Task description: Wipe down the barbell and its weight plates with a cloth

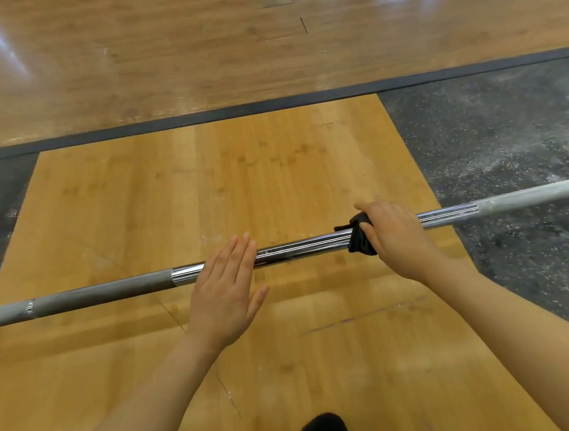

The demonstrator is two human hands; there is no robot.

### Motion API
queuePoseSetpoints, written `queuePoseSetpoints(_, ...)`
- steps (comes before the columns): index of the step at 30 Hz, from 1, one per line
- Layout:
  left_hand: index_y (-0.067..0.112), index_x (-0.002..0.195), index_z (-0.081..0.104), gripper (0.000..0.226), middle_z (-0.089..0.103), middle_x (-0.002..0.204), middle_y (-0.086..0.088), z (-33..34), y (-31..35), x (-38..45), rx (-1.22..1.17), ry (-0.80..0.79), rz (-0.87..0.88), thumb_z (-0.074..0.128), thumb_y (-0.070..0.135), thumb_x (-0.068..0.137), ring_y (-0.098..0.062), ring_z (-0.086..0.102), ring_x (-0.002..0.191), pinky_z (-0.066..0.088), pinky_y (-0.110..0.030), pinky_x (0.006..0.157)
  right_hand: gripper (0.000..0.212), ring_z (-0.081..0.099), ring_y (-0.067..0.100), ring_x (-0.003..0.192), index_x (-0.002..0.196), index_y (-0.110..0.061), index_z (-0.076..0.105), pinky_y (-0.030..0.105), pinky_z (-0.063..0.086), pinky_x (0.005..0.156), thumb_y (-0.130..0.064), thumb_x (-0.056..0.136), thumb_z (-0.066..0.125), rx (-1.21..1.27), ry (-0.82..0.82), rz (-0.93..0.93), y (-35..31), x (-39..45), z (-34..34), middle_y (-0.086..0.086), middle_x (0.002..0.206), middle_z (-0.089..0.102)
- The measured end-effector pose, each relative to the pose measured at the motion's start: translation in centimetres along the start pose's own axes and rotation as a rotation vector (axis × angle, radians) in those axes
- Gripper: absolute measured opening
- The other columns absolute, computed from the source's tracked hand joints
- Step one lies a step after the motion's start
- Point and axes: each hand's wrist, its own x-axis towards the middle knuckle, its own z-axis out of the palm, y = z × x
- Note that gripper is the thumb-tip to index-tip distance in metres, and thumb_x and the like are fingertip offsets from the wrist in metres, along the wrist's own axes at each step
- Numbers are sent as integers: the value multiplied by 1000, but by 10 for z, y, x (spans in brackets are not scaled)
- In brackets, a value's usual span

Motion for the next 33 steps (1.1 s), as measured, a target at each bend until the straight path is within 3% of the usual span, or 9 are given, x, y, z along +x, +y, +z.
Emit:
queuePoseSetpoints(6, 3, 139, 49, 67, 46, 146, -13, 3, -1, 33, -52, 79, -120, 25, 51, 99, -28, 41, 138, 26, -42, 115, 26, 53, 30, 106, 122, -5, 59, 34, 35, 93, -12, 100, 48, 34, 89, -47, -20, 22, 14, 10, 116, 62)
queuePoseSetpoints(10, 3, 138, 50, 73, 47, 145, -12, 6, -7, 52, -123, 132, -158, 17, 55, 100, -27, 41, 137, 27, -41, 114, 30, 55, 40, 115, 121, 7, 59, 49, 43, 101, -3, 93, 57, 108, 213, -205, -64, 37, 32, 21, 120, 61)
queuePoseSetpoints(15, -2, 140, 44, 73, 52, 141, -14, 12, -16, 73, -242, 264, -221, 17, 53, 101, -28, 45, 134, 29, -38, 107, 47, 47, 32, 132, 135, 0, 51, 48, 33, 113, -26, 96, 44, 56, 203, -254, -103, 56, 60, 13, 134, 56)
queuePoseSetpoints(22, 1, 141, 44, 70, 53, 141, -12, 19, -34, 91, -224, 265, -187, 18, 51, 102, -27, 48, 131, 29, -33, 106, 46, 50, 26, 126, 136, -10, 47, 48, 23, 115, -32, 97, 38, -194, 244, -164, -80, 77, 67, 5, 129, 57)
queuePoseSetpoints(27, 3, 142, 44, 69, 50, 143, -11, 19, -36, 99, -216, 260, -212, 19, 52, 101, -26, 46, 134, 33, -41, 108, 51, 49, 30, 127, 137, -8, 48, 51, 26, 111, -24, 91, 59, -223, 282, -45, -17, 70, 42, 9, 132, 55)
queuePoseSetpoints(29, 3, 142, 45, 67, 49, 144, -11, 18, -36, 101, -209, 248, -210, 22, 50, 100, -27, 45, 134, 35, -44, 107, 51, 46, 32, 131, 138, -5, 47, 52, 23, 113, -16, 90, 62, -203, 313, 24, 8, 65, 31, 12, 135, 53)
queuePoseSetpoints(33, 3, 142, 44, 69, 48, 145, -11, 14, -33, 103, -219, 230, -232, 20, 51, 99, -28, 44, 135, 35, -47, 108, 44, 28, 36, 143, 140, -1, 43, 50, 9, 118, -9, 96, 48, -112, 332, 84, 8, 65, 33, 16, 143, 45)
